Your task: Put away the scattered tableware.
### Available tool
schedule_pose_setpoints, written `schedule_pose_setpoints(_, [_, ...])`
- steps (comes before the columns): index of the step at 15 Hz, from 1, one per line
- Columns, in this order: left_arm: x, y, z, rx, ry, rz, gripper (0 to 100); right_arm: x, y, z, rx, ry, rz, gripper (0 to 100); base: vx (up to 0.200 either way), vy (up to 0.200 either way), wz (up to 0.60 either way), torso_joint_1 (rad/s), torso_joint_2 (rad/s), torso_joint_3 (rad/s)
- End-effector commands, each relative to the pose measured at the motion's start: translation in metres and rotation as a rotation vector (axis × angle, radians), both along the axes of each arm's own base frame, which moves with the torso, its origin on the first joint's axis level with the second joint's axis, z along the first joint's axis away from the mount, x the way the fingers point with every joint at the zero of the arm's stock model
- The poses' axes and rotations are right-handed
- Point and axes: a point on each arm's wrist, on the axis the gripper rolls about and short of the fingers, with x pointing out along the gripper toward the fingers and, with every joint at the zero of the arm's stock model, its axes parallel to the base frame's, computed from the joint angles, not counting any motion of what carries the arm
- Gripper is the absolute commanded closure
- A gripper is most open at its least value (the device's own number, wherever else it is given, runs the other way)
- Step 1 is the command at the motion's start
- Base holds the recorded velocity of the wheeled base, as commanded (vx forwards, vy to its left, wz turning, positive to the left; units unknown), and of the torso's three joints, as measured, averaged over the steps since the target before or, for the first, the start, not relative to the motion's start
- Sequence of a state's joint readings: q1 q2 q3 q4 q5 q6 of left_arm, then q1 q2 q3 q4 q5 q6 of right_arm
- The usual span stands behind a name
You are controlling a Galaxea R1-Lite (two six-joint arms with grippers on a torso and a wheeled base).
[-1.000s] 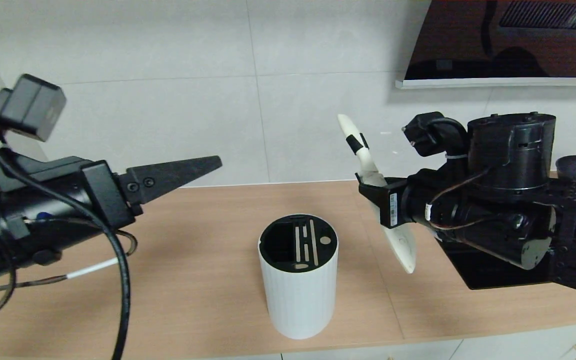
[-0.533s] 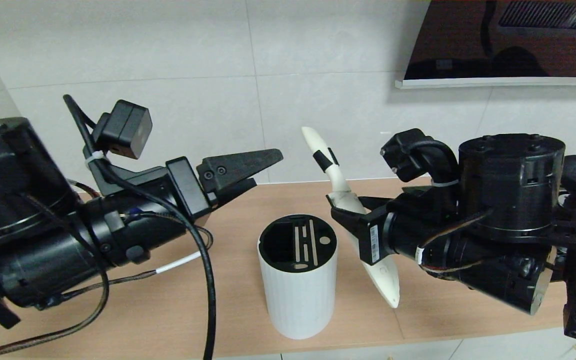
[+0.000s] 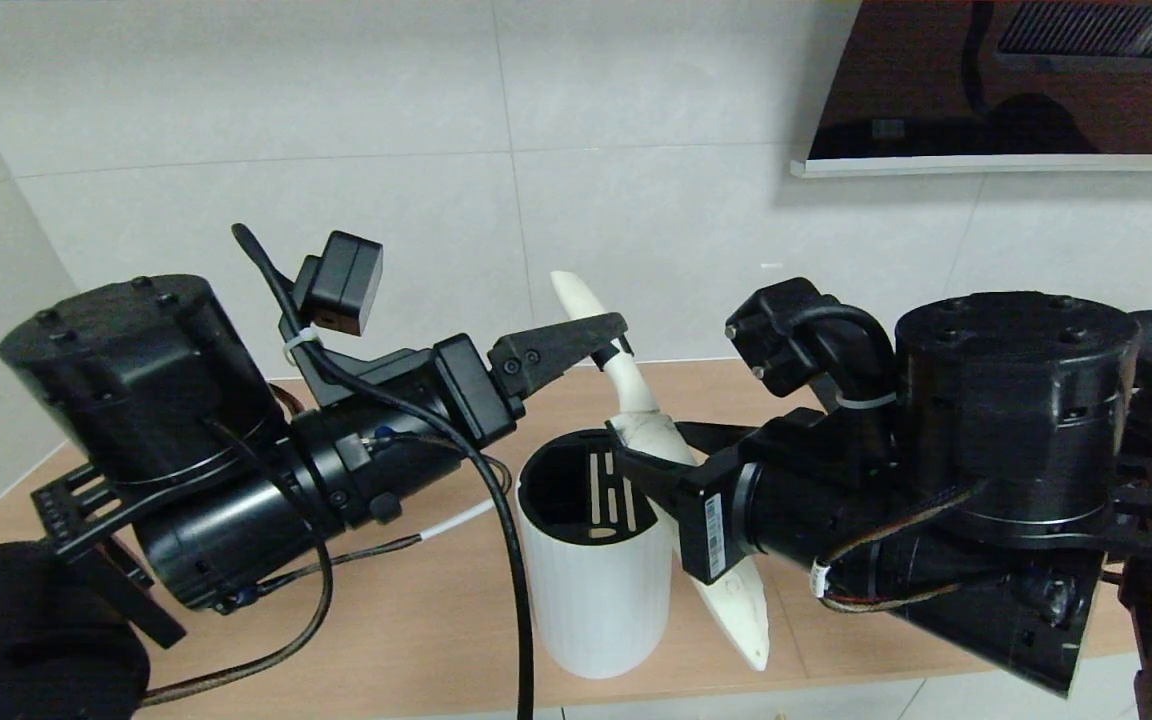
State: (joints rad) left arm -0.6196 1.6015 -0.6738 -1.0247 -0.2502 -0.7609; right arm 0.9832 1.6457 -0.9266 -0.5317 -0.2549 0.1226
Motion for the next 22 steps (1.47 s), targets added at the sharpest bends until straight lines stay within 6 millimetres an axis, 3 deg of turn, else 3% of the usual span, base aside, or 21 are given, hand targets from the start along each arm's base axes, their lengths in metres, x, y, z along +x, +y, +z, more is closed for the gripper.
schedule_pose_setpoints(1, [0.0047,-0.0034,-0.0076,0.015,0.022,0.000,0,-0.0052,0.0032,0.0011,0.015,-0.009,0.020,100,0.000,0.000,0.00,0.000,0.00,0.000])
schedule_pose_setpoints(16, [0.0100,-0.0091,-0.0134,-0.008,0.002,0.021,0,-0.0129,0.0113,-0.0085,-0.002,0.002,0.059,100,0.000,0.000,0.00,0.000,0.00,0.000])
schedule_pose_setpoints(17, [0.0097,-0.0095,-0.0134,-0.008,0.002,0.019,100,-0.0133,0.0115,-0.0085,-0.002,0.002,0.060,100,0.000,0.000,0.00,0.000,0.00,0.000])
schedule_pose_setpoints(22, [0.0099,-0.0112,-0.0152,-0.004,0.007,0.015,100,-0.0150,0.0113,-0.0074,0.003,0.000,0.063,100,0.000,0.000,0.00,0.000,0.00,0.000])
